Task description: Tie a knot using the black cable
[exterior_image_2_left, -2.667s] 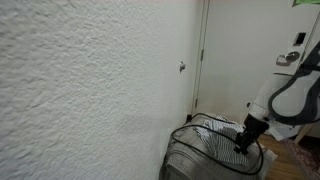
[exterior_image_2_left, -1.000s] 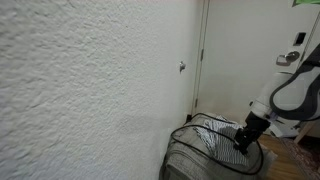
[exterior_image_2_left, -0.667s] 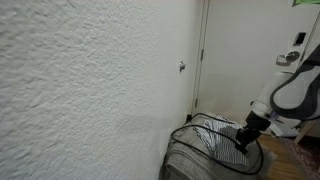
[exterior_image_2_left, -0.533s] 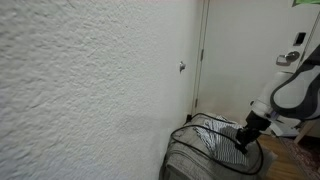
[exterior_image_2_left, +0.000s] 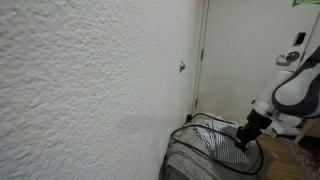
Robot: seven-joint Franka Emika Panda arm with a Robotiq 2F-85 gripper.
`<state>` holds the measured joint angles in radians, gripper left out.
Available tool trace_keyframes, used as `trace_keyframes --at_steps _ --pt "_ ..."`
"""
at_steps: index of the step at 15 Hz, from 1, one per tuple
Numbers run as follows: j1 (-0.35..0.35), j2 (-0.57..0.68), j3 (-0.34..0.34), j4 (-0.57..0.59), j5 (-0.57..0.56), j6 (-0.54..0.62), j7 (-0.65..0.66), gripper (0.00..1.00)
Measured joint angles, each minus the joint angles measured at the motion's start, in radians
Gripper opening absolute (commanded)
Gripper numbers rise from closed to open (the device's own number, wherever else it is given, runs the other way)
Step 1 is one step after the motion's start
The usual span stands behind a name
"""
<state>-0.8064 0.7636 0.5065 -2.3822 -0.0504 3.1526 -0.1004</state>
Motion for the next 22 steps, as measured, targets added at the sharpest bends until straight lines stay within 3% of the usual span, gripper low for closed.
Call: trace_keyframes --at_steps 7,9,13,15,16,19,20,22 --pt "-0.037 -0.174 0.035 -0.112 0.000 0.021 0.002 0.08" --pt "-0.033 -0.219 0.033 -0.137 0.000 0.021 0.005 0.12" --pt "0.039 -0.295 -0.041 -0.168 0.001 0.021 0.010 0.28" --pt "0.078 -0.312 -0.078 -0.174 0.001 0.020 0.010 0.43" --pt "0.095 -0.315 -0.093 -0.175 0.001 0.020 0.010 0.63" --pt "0.128 -0.317 -0.128 -0.176 0.001 0.020 0.010 0.63" --pt "0.136 -0.317 -0.136 -0.176 0.001 0.020 0.010 0.46" --pt "0.147 -0.317 -0.148 -0.176 0.001 0.020 0.010 0.32"
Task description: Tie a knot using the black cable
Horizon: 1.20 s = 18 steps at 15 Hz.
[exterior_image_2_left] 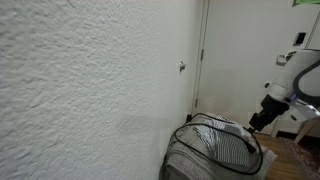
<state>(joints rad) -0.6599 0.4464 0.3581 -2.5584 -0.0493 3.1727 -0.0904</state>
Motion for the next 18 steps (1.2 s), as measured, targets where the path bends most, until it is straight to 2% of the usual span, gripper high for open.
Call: trace_keyframes --at_steps 2,3,4,5,8,9,10,11,15,18 --pt "0.006 0.000 -0.005 0.000 0.000 0.000 0.000 0.15" --pt "0.006 0.000 -0.005 -0.001 0.000 0.000 0.000 0.18" --pt "0.006 0.001 -0.004 -0.001 0.000 0.000 -0.001 0.28" --pt "0.006 0.003 -0.003 -0.001 0.000 -0.002 -0.001 0.26" --pt "0.005 0.026 -0.001 -0.001 0.000 -0.006 -0.002 0.39" --pt "0.004 0.039 -0.001 -0.001 0.000 -0.007 -0.003 0.37" --pt "0.003 0.053 -0.001 0.000 0.000 -0.007 -0.004 0.41" --pt "0.002 0.067 -0.001 0.001 0.000 -0.008 -0.005 0.37" --pt "-0.002 0.121 -0.007 0.013 0.000 -0.009 -0.005 0.36" --pt "0.000 0.134 -0.023 0.020 0.000 -0.011 -0.005 0.39"
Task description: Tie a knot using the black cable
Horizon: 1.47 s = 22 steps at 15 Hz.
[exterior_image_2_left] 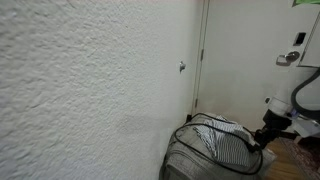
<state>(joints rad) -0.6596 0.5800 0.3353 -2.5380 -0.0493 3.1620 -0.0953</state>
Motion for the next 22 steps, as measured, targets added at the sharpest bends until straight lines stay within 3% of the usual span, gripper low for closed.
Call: trace_keyframes --at_steps 3,5,7,8,10,11,13,14,19,22 --pt "0.013 0.000 -0.023 0.010 0.000 0.000 0.000 0.41" --pt "0.038 0.000 -0.046 0.019 0.000 0.000 0.001 0.66" --pt "0.060 0.001 -0.057 0.026 0.000 -0.001 0.001 0.73" --pt "0.050 0.006 -0.038 0.028 -0.001 -0.001 -0.006 0.79" --pt "-0.049 0.027 0.080 0.027 -0.008 0.001 -0.058 0.95" --pt "-0.121 0.043 0.158 0.025 -0.017 0.003 -0.088 0.78" --pt "-0.253 0.080 0.282 0.017 -0.047 0.011 -0.137 0.92" --pt "-0.287 0.092 0.305 0.014 -0.057 0.013 -0.149 0.95" --pt "-0.301 0.111 0.308 0.014 -0.062 0.019 -0.157 1.00" --pt "-0.250 0.107 0.256 0.022 -0.061 0.020 -0.135 1.00"
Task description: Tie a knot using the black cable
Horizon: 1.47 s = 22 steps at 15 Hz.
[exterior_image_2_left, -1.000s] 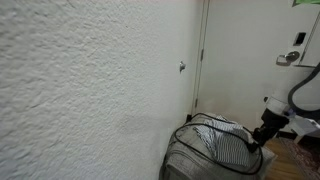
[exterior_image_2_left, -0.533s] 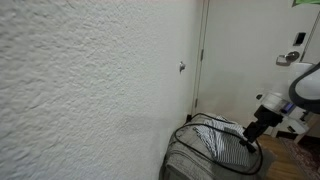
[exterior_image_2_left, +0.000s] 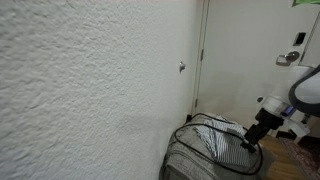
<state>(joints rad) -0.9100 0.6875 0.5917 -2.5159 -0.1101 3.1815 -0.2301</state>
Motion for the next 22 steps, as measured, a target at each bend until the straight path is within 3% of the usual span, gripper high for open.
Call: trace_keyframes --at_steps 3,8,11,18,22 --pt "0.110 -0.022 -0.108 0.018 0.017 0.000 0.052 1.00" --pt "0.360 -0.074 -0.316 0.043 0.071 -0.001 0.158 1.00" --pt "0.468 -0.077 -0.400 0.059 0.092 -0.011 0.180 1.00" --pt "0.476 -0.066 -0.412 0.086 0.095 -0.089 0.173 1.00" --pt "0.514 -0.066 -0.459 0.109 0.095 -0.153 0.172 0.99"
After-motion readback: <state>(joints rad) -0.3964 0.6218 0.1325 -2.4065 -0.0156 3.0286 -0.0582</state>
